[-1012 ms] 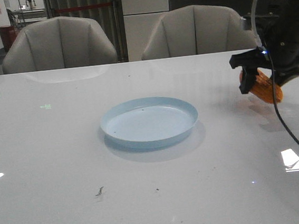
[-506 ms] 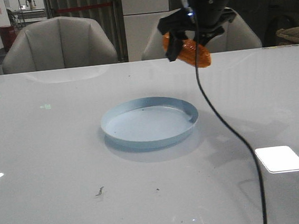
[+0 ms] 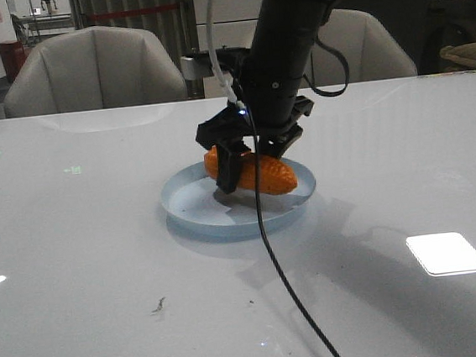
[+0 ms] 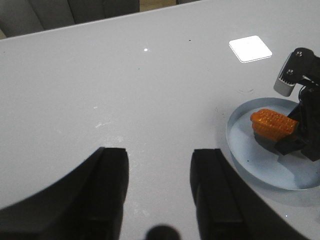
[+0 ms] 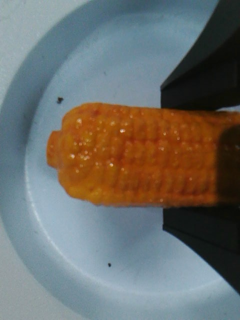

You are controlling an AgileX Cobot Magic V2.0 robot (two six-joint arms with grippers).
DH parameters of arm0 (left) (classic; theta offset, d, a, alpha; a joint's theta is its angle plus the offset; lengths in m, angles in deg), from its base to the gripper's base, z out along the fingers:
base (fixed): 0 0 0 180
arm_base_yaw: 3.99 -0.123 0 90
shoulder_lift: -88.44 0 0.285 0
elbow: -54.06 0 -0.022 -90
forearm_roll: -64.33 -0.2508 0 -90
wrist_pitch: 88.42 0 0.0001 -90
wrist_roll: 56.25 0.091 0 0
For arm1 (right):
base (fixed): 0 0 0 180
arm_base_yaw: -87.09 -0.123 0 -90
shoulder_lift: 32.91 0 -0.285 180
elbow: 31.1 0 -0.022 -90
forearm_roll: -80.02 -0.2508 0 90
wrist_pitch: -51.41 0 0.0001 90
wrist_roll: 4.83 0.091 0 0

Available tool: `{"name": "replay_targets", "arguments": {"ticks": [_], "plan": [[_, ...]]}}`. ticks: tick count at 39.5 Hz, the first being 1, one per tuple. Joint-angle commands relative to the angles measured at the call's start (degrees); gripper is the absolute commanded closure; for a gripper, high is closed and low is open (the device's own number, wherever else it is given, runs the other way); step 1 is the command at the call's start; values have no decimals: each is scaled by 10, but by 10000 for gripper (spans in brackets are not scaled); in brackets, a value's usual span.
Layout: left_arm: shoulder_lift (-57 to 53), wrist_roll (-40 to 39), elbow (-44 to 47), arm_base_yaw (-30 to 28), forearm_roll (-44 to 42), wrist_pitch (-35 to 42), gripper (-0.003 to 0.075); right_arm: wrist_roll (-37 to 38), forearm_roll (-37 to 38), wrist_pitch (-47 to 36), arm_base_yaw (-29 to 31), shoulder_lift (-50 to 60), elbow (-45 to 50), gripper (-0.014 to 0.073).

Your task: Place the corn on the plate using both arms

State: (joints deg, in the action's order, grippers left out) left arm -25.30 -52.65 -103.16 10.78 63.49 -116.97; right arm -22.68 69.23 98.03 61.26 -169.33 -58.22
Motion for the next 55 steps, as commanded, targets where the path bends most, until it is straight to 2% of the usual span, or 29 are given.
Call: {"name": "replay_targets", "arguments": {"ticks": [1,7,9,14,18,22,28,34,39,46,55], "plan": [[-11,-7,-15,-1,5,44,353,-7,-2,-19,-2,35,-20,243],[-11,-7,-15,-1,5,44,353,-7,-3,-34,-2,34,-20,44],[-11,-7,-15,-1,5,44,353,-6,-4,-35,-2,34,-22,1],[-11,-7,-15,-1,5,44,353,-6,-28,-19,-2,36,-41,12],[-11,-7,-15,-1,5,43,353,-2,-30,62,0,37,-91,12],[-11,-7,-15,-1,5,43,353,37,-32,117,12,55,-141,12],[-11,-7,-15,-1,4,43,353,54,-69,108,55,153,-154,12],[-11,-7,-15,-1,-39,43,353,54,-77,163,122,261,-141,12],[-11,-7,-15,-1,-64,43,353,53,-77,135,180,364,-59,12],[-11,-11,-15,-12,-62,43,353,53,-77,20,251,545,172,12],[-11,-56,-15,-101,-56,30,353,50,-74,-105,303,755,440,12]]}}
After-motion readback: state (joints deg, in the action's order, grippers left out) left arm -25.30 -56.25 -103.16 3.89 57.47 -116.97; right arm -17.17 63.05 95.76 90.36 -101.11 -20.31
